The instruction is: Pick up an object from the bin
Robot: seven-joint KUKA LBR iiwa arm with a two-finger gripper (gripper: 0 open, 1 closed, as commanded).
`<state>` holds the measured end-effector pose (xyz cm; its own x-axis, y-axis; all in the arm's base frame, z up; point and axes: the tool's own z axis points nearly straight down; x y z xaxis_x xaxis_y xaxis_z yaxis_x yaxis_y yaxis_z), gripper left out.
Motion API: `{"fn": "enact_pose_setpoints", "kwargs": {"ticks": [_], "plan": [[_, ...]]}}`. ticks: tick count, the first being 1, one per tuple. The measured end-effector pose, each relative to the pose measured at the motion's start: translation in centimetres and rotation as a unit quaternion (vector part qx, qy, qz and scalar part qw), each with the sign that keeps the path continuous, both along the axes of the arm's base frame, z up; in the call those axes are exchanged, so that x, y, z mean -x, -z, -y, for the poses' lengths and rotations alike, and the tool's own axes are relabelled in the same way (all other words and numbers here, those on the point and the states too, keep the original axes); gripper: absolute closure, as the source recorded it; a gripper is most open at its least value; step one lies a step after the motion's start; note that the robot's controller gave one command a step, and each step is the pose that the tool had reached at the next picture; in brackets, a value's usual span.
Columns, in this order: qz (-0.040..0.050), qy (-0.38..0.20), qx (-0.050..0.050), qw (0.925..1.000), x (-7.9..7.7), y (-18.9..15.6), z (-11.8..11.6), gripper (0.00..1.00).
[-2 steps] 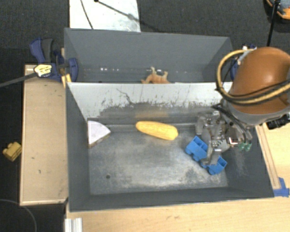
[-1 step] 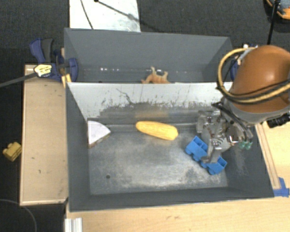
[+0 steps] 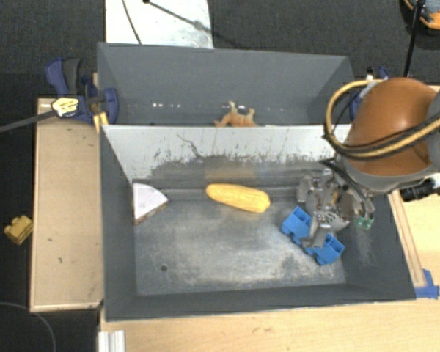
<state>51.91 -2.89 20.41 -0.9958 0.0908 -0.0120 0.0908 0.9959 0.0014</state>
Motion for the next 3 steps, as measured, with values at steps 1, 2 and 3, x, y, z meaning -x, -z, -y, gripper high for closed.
{"fn": "enact_pose_setpoints", "kwargs": {"ticks": [1,2,3], "plan": [[-0.0059,0.021,0.000,0.9998,1.4,3.6,2.1,0.00],[-0.0042,0.013,0.000,0.9999,0.1,4.5,3.9,0.00],[-0.0022,0.029,0.000,0.9996,0.4,8.2,4.3,0.00]]}}
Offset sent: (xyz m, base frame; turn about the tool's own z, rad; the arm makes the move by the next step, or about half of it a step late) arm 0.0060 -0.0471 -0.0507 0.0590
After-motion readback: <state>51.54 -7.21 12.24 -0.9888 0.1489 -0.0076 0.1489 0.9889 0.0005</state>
